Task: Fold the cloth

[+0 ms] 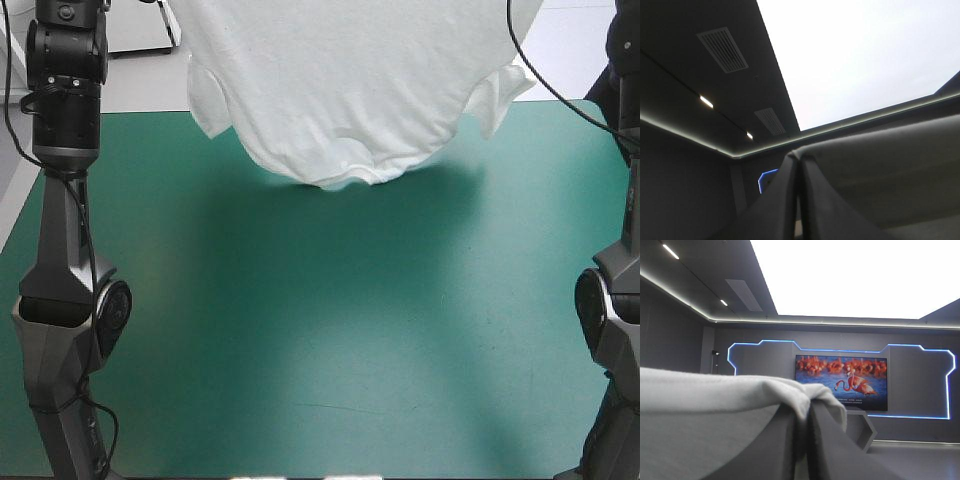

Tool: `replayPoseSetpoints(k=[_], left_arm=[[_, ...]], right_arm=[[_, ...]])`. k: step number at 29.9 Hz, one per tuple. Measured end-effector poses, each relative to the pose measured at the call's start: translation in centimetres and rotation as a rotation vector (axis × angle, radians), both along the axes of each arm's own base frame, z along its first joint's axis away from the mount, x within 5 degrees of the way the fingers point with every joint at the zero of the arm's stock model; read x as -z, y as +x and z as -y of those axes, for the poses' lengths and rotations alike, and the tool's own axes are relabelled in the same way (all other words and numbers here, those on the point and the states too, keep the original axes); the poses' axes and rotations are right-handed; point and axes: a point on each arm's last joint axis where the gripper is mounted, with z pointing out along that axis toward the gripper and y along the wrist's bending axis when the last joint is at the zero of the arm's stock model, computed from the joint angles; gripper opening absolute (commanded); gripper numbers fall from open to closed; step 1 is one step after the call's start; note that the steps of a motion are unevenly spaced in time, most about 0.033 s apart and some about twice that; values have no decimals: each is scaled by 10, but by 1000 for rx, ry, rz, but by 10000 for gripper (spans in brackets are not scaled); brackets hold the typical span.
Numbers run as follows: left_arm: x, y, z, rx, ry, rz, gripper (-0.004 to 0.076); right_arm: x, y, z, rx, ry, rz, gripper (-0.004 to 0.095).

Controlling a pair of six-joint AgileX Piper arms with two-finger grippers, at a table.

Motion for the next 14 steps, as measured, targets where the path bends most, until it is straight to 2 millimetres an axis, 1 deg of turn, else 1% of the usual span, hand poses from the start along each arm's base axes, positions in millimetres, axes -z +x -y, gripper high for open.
replayPoseSetpoints(k=[4, 7, 10, 14], left_arm=[[15, 16, -3, 0, -34, -111, -22], [34, 32, -3, 24, -92, -255, -22], [57, 47, -2, 36, -131, -428, -22], [77, 55, 1, 38, -101, -612, -22]], right_arm=[[11, 10, -2, -26, -8, -83, -17], [26, 21, -5, -47, -29, -197, -17], [49, 36, -8, -79, -56, -356, -17], [83, 53, -11, -103, -110, -557, -17]])
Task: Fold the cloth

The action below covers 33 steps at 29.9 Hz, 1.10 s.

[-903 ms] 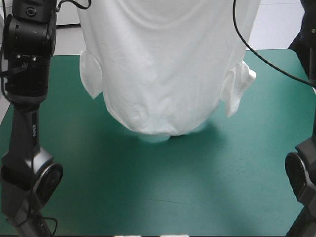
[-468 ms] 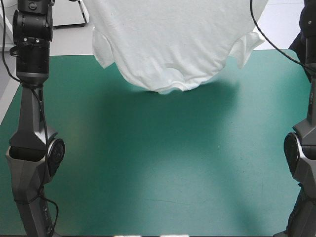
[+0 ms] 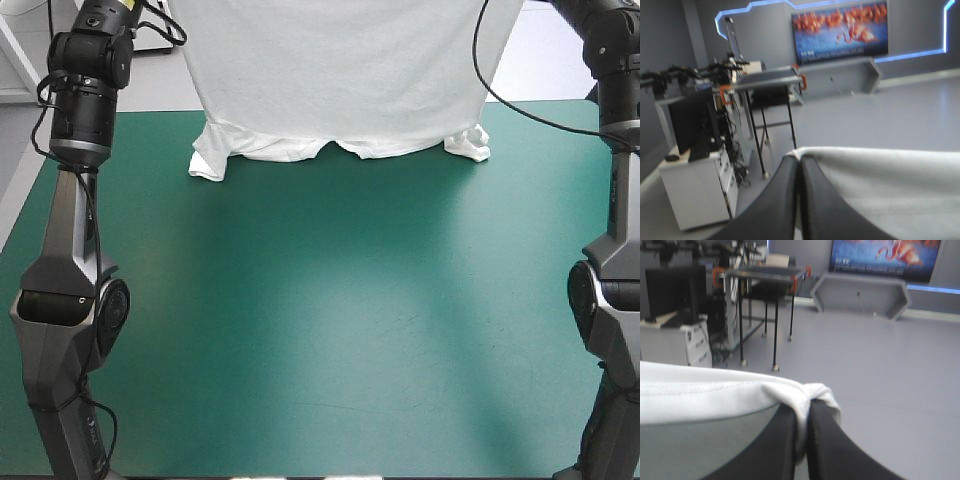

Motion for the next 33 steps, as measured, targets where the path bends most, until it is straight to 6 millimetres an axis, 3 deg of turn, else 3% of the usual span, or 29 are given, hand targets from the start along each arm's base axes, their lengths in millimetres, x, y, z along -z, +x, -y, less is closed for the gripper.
replayPoseSetpoints(k=[6, 11, 15, 20, 24, 29, 33], left_arm=[[29, 0, 8, 88, 58, -309, -22], [54, -9, 13, 160, 71, -606, -22], [61, -23, 14, 197, 89, -755, -22], [40, -53, 15, 253, 61, -760, -22], [28, -88, 14, 301, 32, -781, -22], [59, -123, 9, 303, 26, -950, -22], [86, -171, 7, 318, 35, -1060, -22]], right_arm=[[56, 12, -3, -46, -58, -299, -17], [79, -1, -6, -103, -111, -457, -17], [70, -28, -8, -117, -134, -480, -17], [58, -70, -9, -121, -135, -493, -17], [81, -100, -10, -131, -132, -598, -17], [106, -146, -12, -139, -137, -693, -17], [128, -185, -13, -144, -137, -752, -17]])
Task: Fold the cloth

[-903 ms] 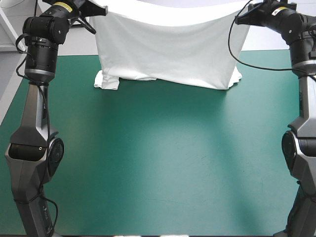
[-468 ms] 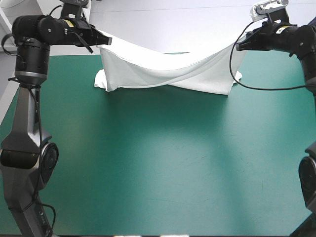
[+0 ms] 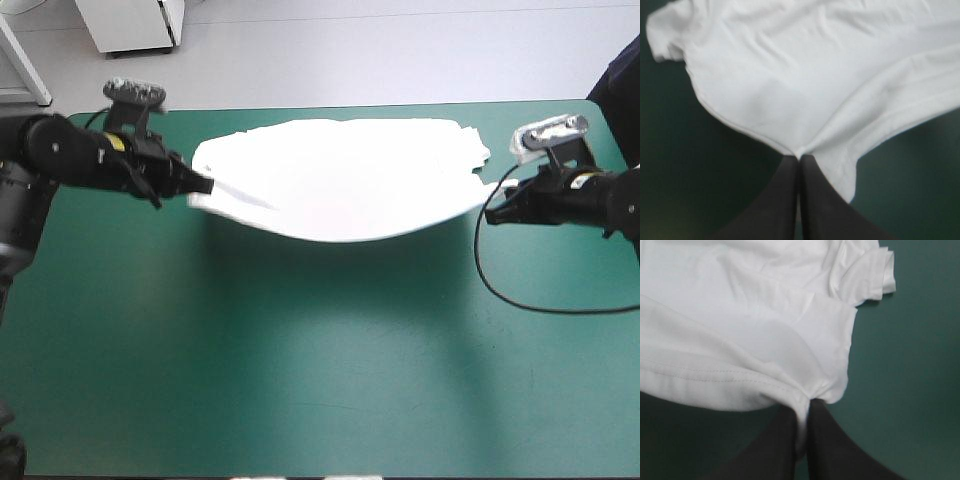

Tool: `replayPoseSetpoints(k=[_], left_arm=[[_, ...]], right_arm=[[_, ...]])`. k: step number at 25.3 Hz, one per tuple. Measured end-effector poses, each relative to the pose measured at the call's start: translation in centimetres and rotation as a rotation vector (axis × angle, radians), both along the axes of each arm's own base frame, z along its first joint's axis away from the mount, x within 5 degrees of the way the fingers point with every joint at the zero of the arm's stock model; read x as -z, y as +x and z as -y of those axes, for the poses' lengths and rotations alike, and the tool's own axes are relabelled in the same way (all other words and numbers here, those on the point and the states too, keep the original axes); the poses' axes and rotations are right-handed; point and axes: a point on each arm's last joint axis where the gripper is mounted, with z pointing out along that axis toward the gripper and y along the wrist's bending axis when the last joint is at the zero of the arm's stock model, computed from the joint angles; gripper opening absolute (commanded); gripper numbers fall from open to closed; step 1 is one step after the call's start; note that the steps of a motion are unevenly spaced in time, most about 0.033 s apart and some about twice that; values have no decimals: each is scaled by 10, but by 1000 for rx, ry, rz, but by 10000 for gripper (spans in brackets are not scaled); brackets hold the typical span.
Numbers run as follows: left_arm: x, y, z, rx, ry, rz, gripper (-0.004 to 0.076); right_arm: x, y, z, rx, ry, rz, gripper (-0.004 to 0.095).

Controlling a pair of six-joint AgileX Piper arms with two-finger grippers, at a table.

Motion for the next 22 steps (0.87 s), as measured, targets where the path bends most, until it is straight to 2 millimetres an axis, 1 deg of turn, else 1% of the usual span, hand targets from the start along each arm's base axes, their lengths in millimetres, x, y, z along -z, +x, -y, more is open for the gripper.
replayPoseSetpoints(k=[5, 8, 10, 12, 13, 14, 15, 20, 22], left_arm=[[41, -71, 0, 53, 16, -106, -22], [63, -103, -4, 50, 12, -154, -22], [77, -117, -7, 46, 15, -183, -22], [92, -125, -9, 46, 23, -219, -22], [107, -129, -10, 44, 34, -265, -22], [113, -130, -11, 43, 40, -286, -22], [125, -131, -11, 42, 49, -323, -22], [148, -135, -13, 37, 75, -394, -22], [155, -137, -13, 36, 81, -415, -22]], right_arm=[[20, -60, -5, -7, -64, -42, -17], [37, -95, -11, -31, -107, -123, -17], [52, -114, -12, -46, -133, -208, -17], [64, -125, -11, -41, -144, -271, -17], [73, -133, -9, -29, -149, -308, -17], [74, -135, -9, -24, -148, -313, -17], [74, -139, -7, -6, -144, -313, -17], [76, -142, -6, 12, -150, -333, -17], [83, -144, -7, 12, -147, -363, -17]])
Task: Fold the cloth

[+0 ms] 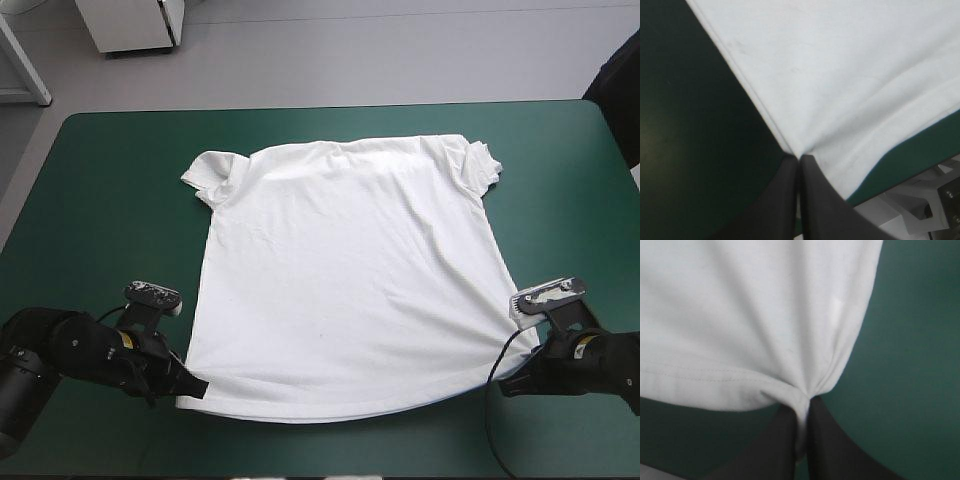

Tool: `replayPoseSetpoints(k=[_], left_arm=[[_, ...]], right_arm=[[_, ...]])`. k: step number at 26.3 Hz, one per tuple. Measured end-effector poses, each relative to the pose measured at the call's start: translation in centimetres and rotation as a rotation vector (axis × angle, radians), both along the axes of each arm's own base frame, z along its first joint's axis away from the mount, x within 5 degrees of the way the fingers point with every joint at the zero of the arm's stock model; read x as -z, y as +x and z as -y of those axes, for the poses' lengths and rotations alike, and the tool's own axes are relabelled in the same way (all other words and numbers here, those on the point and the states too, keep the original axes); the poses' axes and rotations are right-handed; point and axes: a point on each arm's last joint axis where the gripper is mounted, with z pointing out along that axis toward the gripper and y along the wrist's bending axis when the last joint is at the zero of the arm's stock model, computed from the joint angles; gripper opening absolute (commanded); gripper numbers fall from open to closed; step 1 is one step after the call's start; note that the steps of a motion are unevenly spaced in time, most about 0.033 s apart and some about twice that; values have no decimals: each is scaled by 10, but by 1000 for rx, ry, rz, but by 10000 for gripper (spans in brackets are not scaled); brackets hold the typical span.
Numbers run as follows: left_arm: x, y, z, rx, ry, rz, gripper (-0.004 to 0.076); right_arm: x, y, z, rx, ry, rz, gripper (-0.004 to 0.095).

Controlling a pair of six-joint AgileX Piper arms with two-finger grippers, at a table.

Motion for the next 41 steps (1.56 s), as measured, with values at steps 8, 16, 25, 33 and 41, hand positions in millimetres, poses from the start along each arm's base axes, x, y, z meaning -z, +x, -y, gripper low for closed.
replayPoseSetpoints(k=[8, 16, 25, 33, 41], left_arm=[[17, -4, -2, -17, 20, -53, -22], [22, -6, -1, -21, 12, -75, 179], [21, -7, 0, -46, -17, -85, 450], [-20, 10, -3, -52, 26, 102, 450], [-58, 53, 4, -40, 60, 165, 446]], right_arm=[[32, -11, -3, -26, -22, -150, -17], [32, -12, -2, -4, -27, -150, 171], [23, -15, -1, 2, -16, -120, 603], [-35, 9, 1, 81, 6, 167, 601], [-36, 63, -9, 98, -12, 42, 594]])
